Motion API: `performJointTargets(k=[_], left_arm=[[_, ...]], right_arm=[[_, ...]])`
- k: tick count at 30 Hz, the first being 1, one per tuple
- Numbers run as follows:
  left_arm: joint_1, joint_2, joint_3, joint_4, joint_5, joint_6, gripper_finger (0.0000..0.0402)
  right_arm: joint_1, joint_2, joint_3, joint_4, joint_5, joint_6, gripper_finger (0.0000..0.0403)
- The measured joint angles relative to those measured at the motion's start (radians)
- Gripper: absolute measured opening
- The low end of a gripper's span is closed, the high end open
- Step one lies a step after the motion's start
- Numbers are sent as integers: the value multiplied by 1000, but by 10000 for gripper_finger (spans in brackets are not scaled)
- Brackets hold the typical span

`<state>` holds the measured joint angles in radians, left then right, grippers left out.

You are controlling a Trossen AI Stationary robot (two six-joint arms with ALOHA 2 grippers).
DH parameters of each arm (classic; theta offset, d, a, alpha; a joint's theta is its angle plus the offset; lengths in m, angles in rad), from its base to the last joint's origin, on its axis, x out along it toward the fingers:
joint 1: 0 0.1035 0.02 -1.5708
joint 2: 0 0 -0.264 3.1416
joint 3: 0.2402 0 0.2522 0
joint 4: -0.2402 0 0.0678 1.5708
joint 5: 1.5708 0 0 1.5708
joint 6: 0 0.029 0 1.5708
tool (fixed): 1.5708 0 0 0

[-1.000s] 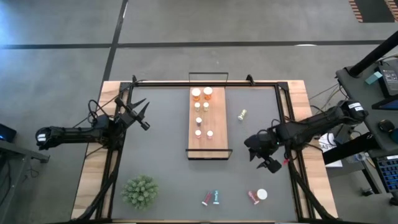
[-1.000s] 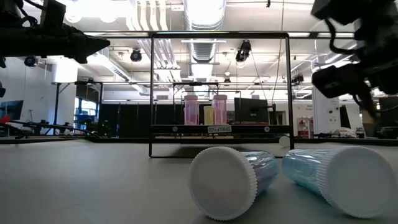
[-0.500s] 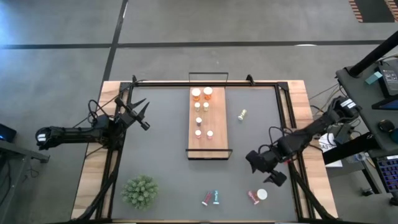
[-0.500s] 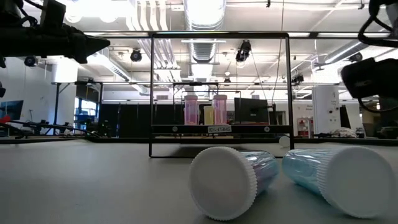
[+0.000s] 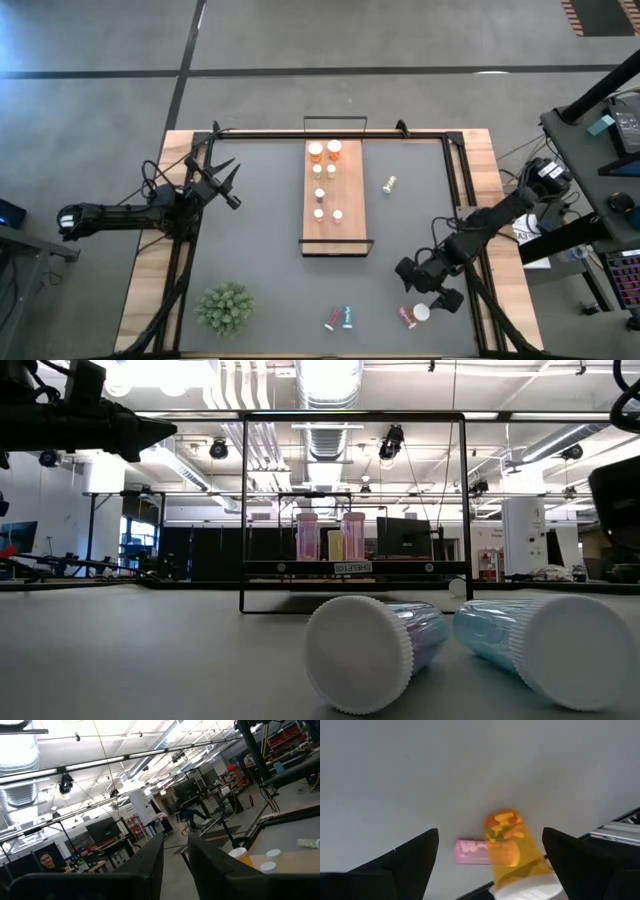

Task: Pick and place medicine bottles onto shelf by color
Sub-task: Put the orange pill bottle on the shelf aligned with the other orange pill bottles

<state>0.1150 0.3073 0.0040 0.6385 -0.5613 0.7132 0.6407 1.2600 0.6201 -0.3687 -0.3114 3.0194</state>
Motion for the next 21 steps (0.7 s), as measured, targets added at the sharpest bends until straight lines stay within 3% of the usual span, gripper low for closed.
performJointTargets(k=[12, 21], left_arm=[[0, 0, 0, 0, 0, 0, 72], [0, 0, 0, 0, 0, 0, 72]], right_arm=[[67, 42, 76, -18, -2, -9, 348], [75, 133, 138, -20, -3, -113, 347]])
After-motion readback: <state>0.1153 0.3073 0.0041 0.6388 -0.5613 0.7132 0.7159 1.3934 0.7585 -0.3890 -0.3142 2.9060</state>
